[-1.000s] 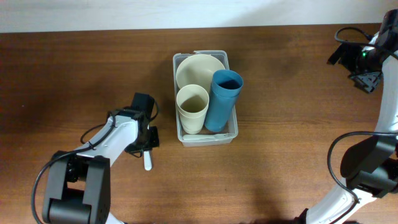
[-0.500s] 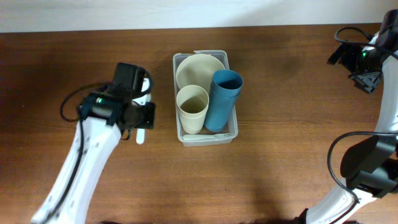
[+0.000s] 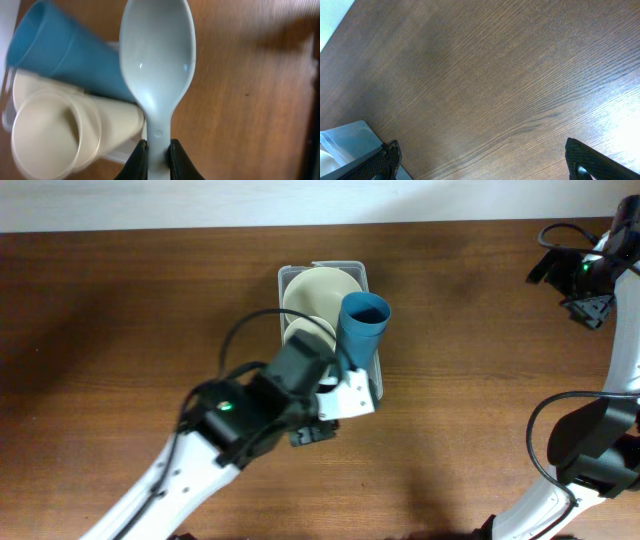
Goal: Pack container
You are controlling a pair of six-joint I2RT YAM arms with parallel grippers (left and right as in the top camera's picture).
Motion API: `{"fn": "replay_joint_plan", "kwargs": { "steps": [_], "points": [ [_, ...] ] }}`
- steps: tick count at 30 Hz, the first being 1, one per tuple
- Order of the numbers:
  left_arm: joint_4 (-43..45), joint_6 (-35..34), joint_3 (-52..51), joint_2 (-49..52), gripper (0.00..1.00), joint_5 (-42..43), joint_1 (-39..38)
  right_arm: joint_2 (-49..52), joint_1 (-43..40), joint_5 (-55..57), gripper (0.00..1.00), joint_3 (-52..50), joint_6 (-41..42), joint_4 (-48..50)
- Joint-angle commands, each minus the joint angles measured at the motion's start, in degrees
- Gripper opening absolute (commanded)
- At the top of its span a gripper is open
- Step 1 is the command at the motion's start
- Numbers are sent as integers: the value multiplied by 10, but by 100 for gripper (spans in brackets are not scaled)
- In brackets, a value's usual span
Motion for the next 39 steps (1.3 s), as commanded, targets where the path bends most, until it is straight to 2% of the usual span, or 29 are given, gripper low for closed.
{"fn": "replay_joint_plan", "kwargs": {
  "steps": [1,5,9,18,19,21,22,27,30,32,36,39],
  "points": [
    [24,72,6,54,1,-49,-16,-1,-1,5,99,1,-2,0],
    [41,102,6,114,1,-63,-17,-1,-1,5,99,1,-2,0],
    [62,103,6,173,1,-124,-16,-1,-1,5,99,1,-2,0],
    [98,105,6,194,2,-140,-16,-1,-1,5,99,1,-2,0],
    [98,105,6,194,6,-140,-16,-1,-1,5,99,1,-2,0],
    [94,104,6,194,21,-140,-17,-1,-1,5,99,1,-2,0],
    [94,100,6,194,25,-140,-17,-1,-1,5,99,1,-2,0],
    [93,47,10,188,35,-138,-18,-1,-1,5,99,1,-2,0],
    [92,-8,33,172,37,-133,-18,-1,-1,5,99,1,-2,0],
    [87,-40,60,156,42,-115,-18,-1,-1,5,99,1,-2,0],
    [83,-48,129,125,46,-40,-19,-1,-1,5,99,1,-2,0],
    [105,-111,177,117,59,-35,-18,-1,-1,5,99,1,-2,0]
  ]
}}
